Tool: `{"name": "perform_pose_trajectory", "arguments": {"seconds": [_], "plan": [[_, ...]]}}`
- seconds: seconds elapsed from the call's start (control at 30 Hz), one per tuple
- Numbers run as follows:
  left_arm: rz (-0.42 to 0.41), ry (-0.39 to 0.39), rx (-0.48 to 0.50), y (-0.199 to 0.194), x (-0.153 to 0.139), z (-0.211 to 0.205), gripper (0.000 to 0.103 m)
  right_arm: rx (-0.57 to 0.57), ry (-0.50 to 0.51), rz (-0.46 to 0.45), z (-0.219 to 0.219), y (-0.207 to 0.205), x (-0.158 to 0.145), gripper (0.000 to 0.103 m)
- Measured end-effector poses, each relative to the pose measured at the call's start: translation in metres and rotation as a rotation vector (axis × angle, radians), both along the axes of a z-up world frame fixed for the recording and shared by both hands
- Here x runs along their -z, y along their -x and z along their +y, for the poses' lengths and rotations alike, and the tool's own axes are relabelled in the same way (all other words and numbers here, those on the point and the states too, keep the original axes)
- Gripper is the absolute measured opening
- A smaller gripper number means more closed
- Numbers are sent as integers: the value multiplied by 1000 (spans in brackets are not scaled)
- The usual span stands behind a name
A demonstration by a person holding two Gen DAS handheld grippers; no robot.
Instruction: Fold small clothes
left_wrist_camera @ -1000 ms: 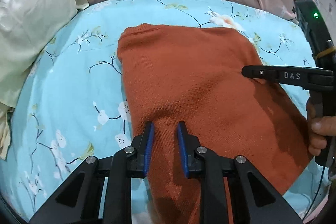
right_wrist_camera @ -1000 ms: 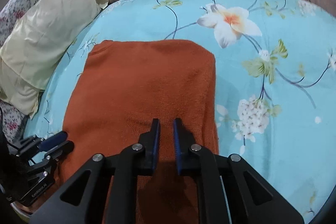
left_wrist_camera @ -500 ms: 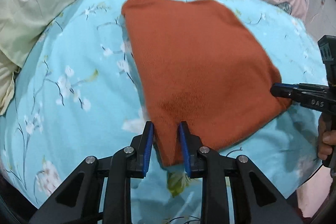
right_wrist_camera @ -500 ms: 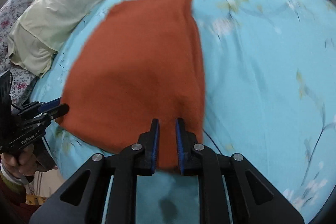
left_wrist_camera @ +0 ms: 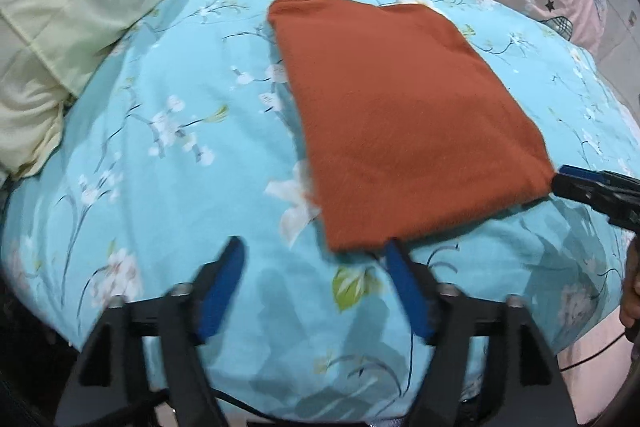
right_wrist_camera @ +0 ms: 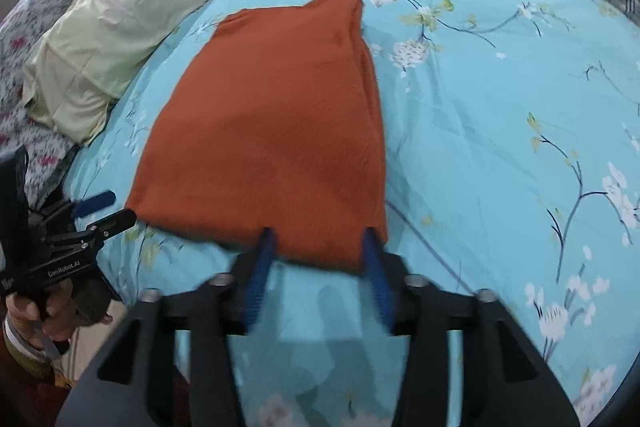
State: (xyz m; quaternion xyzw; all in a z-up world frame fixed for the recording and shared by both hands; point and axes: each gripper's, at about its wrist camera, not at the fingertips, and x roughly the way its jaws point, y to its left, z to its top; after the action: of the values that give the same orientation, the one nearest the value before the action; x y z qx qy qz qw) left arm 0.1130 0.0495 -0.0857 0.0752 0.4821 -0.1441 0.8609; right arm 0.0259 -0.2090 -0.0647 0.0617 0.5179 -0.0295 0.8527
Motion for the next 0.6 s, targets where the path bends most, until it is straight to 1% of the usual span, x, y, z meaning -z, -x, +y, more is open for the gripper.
{"name": "perform_pose_trajectory", "arguments": {"seconds": [0.03, 0.13, 0.2, 0.27, 0.5, 0.6], "plan": [[-5, -7, -7, 3, -2, 1, 81, -13, 9, -1, 4, 3, -2, 57], [-11, -50, -20, 11, -6, 4, 83, -55, 43, 0, 16, 14, -8, 66], [-9, -81, -25, 16, -6, 6, 83, -77, 65, -1, 23, 21, -10, 78], [-5, -117, -30, 21, -5, 7, 84, -90, 78, 2, 28, 28, -11, 83], [-37, -202, -14, 42, -10, 4, 84, -110, 103, 38, 36, 46, -6, 86], [-54, -216, -3, 48, -14, 0, 84, -113, 101, 45, 37, 51, -7, 86]]}}
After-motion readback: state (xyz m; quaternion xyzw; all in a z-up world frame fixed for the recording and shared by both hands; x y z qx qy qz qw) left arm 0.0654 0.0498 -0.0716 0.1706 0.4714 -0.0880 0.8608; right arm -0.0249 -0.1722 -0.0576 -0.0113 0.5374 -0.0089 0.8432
